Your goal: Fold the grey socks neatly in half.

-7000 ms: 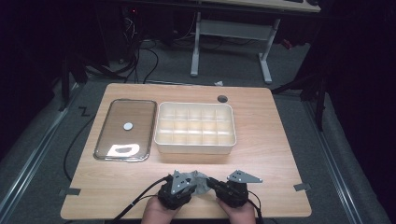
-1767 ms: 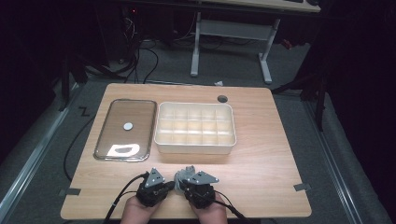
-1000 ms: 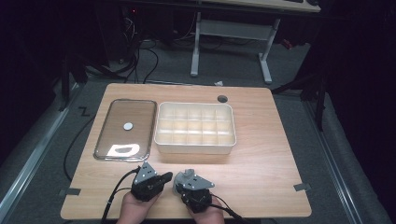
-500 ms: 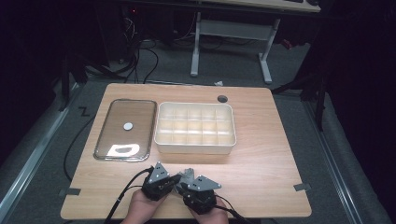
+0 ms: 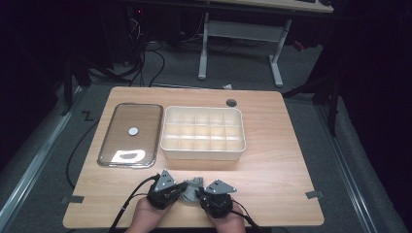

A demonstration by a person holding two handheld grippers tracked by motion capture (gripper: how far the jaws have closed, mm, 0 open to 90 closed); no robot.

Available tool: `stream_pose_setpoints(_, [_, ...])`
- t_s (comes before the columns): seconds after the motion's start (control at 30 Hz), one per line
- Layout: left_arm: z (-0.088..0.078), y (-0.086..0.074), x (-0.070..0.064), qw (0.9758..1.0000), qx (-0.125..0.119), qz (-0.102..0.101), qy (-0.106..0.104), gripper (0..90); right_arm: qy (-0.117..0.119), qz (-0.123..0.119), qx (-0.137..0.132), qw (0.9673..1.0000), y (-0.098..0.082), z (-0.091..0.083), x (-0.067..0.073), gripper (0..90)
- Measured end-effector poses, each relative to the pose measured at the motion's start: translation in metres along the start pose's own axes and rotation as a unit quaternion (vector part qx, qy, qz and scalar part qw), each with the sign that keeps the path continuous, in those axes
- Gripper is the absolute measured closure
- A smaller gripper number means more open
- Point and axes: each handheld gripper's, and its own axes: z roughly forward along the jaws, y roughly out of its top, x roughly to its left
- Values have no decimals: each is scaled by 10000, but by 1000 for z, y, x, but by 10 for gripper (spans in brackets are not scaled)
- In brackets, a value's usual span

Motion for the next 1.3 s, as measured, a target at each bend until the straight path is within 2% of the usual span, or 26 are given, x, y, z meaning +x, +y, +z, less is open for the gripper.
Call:
stream_pose_setpoints(0.13, [-3, 2, -3, 10000, -33, -25, -5, 845, -70, -79, 17, 9999, 0, 0, 2, 791])
stream_pose_setpoints(0.27, [-14, 10, -17, 9993, -336, 61, -145, 778, -66, -85, -3, 9999, -1, 0, 2, 793])
stream_pose_setpoints(0.37, [-15, 11, -21, 9986, -421, -8, -307, 779, -65, -92, -21, 9999, -1, 1, 2, 794])
stream_pose_setpoints(0.5, [-8, 7, -20, 9995, -181, 83, -258, 810, -59, -90, -28, 9999, -1, 1, 2, 795])
stream_pose_setpoints(0.63, [-4, 2, -19, 9996, 48, 281, 42, 844, -49, -60, -30, 10000, -1, 1, 1, 796])
stream_pose_setpoints(0.77, [-1, -3, -17, 9993, 199, 323, 71, 884, -49, -61, -32, 10000, -1, 1, 1, 797])
stream_pose_setpoints(0.87, [0, -4, -15, 9994, 197, 273, 12, 896, -49, -53, -27, 10000, -1, 1, 1, 798])
stream_pose_setpoints(0.97, [0, -4, -13, 9995, 202, 226, -18, 897, -41, 76, 1, 10000, 2, -4, 1, 796])
stream_pose_setpoints(1.03, [0, -4, -13, 9996, 198, 212, -34, 896, -81, 155, -103, 9998, 4, -11, 1, 765])
stream_pose_setpoints(1.1, [0, -4, -12, 9996, 206, 167, -76, 896, -103, 286, -99, 9995, 6, -15, -1, 732])
stream_pose_setpoints(1.3, [0, -4, -10, 9997, 196, 105, -104, 885, -69, 414, 49, 9991, 6, -18, -5, 619])
